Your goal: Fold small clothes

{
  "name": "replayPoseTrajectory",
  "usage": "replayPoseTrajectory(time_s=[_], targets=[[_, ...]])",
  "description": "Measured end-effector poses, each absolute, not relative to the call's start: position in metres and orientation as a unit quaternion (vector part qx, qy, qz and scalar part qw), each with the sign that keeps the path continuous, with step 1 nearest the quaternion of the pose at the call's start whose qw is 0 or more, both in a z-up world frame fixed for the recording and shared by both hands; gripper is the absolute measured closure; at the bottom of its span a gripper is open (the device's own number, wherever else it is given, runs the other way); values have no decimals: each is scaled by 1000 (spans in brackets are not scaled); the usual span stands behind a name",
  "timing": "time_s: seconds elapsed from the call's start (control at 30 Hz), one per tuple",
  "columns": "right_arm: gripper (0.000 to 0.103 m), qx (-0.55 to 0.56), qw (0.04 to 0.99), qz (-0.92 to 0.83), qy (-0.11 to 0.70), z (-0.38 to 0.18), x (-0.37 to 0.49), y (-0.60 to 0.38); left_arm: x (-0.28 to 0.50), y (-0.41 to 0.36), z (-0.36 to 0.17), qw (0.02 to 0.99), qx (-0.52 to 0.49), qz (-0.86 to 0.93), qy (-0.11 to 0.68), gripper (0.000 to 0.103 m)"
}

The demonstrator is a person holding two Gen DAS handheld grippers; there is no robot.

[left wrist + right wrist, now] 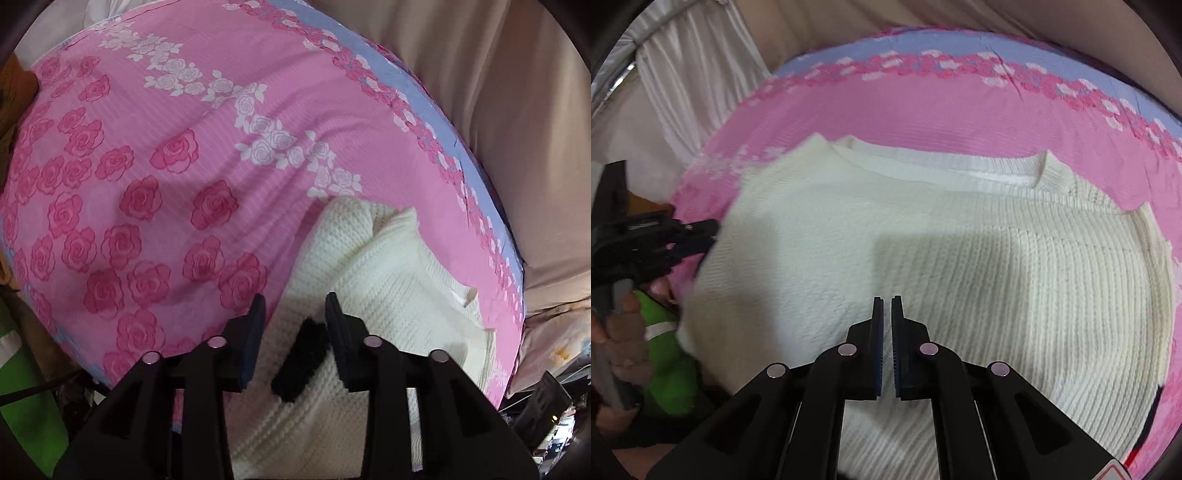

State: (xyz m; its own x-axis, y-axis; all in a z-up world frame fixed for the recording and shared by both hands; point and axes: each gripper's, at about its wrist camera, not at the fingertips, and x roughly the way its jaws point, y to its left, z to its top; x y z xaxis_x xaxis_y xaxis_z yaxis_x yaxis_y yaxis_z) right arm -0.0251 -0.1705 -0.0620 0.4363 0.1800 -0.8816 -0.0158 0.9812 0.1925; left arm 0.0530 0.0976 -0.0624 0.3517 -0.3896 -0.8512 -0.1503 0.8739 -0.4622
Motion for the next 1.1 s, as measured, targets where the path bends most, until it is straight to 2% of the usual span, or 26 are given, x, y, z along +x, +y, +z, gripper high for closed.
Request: replayPoseTrajectory(time_s=[0.17, 0.23, 0.27, 0.3, 0.43, 0.47, 0.53, 0.6, 0.7, 0.8, 0.97, 1.03, 1.1], targets=[[99, 68, 847, 60, 523, -58, -27, -165, 47, 77, -69, 776, -242, -92, 575, 66], [99, 84, 845, 58, 525, -60, -21, -170, 47, 70, -64, 784, -228, -98, 569, 61], [99, 88, 843, 55, 527, -63, -18, -171, 48, 65, -64, 789, -213, -96, 568, 53], [99, 90, 841, 48, 531, -68, -15, -172, 48, 63, -66, 790, -205, -93, 571, 50], [100, 97, 820, 31, 563, -97, -3, -179, 59, 71, -91, 774, -222, -68, 589, 50], [101, 99, 822, 31, 560, -97, -3, -180, 60, 75, -92, 774, -236, -72, 584, 53], [101, 93, 821, 29, 562, -97, -1, -178, 63, 78, -92, 767, -250, -87, 584, 72], [101, 88, 823, 29, 561, -97, -1, -176, 65, 82, -90, 756, -274, -99, 586, 81], [101, 96, 823, 30, 559, -97, -1, -177, 60, 85, -69, 744, -321, -138, 570, 84], [101, 114, 824, 36, 554, -98, -4, -183, 48, 62, -23, 748, -318, -210, 544, 85], [99, 191, 821, 42, 536, -92, -16, -208, 19, -20, 36, 736, -263, -333, 528, 85], [91, 214, 827, 33, 518, -79, -32, -227, 8, -60, 44, 725, -238, -364, 534, 84], [91, 230, 834, 17, 501, -67, -53, -250, -2, -106, 45, 717, -205, -386, 544, 84]])
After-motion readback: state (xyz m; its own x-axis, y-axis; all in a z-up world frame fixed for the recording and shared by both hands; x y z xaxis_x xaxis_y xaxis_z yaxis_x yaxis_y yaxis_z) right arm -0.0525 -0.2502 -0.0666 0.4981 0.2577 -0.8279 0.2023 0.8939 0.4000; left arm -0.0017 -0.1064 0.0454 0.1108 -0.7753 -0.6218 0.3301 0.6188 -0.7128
